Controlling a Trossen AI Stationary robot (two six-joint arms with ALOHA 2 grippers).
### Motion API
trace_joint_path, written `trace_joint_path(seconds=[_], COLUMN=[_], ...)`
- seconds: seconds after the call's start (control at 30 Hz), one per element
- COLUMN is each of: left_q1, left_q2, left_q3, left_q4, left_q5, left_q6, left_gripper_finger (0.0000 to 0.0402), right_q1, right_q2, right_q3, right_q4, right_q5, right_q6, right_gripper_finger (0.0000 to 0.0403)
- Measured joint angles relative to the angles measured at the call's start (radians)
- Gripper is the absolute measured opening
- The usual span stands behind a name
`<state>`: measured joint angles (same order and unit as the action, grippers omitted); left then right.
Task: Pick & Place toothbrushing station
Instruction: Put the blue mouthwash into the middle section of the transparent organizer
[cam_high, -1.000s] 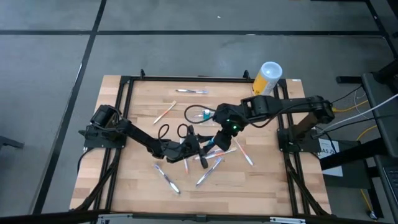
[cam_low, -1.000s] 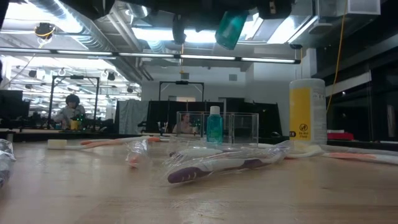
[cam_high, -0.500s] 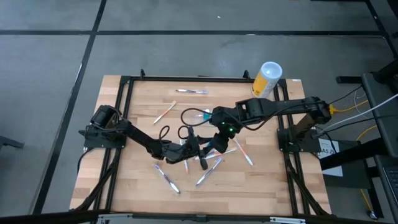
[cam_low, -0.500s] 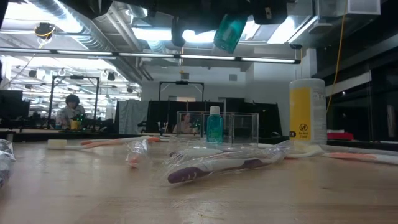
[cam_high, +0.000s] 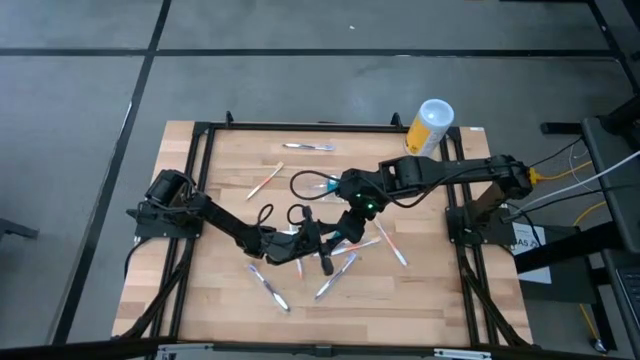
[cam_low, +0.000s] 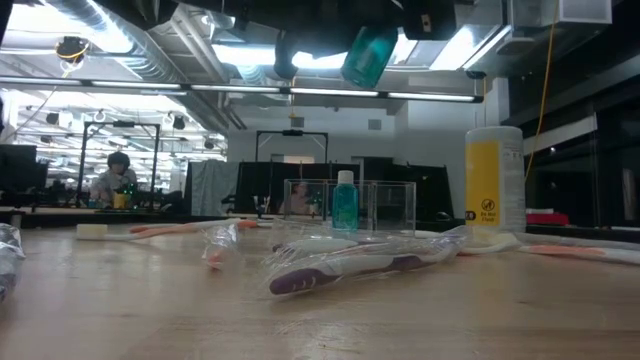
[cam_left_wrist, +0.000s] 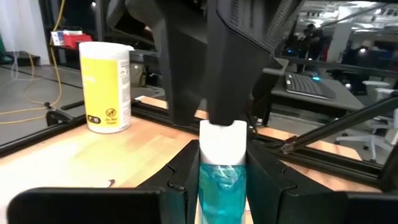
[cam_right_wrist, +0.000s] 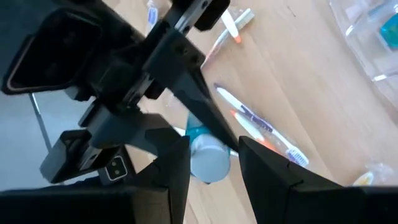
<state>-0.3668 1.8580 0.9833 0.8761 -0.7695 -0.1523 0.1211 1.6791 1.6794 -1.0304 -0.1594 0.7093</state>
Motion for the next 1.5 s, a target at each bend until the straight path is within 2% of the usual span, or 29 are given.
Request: trace_joint_path(seconds=[0.87,1.5], left_q1=[0.002,0.002], left_q2=[-0.001,-0.001], left_q3=[0.000,0.000], left_q4=[-0.058,-0.040], left_q5=[-0.040,-0.076], left_q6=[-0.020,-0.028], left_gripper_finger=[0.0090,0.0090], right_q1=[-0.001,-0.005], right_q2=[0.021,0.027], right_q3=[0.000,0.000], right_q4=[-0.017,-0.021], right_q5=[-0.031,-0.033], right_q6=[-0.007,-0.015], right_gripper_finger=[0.0137,0.0137])
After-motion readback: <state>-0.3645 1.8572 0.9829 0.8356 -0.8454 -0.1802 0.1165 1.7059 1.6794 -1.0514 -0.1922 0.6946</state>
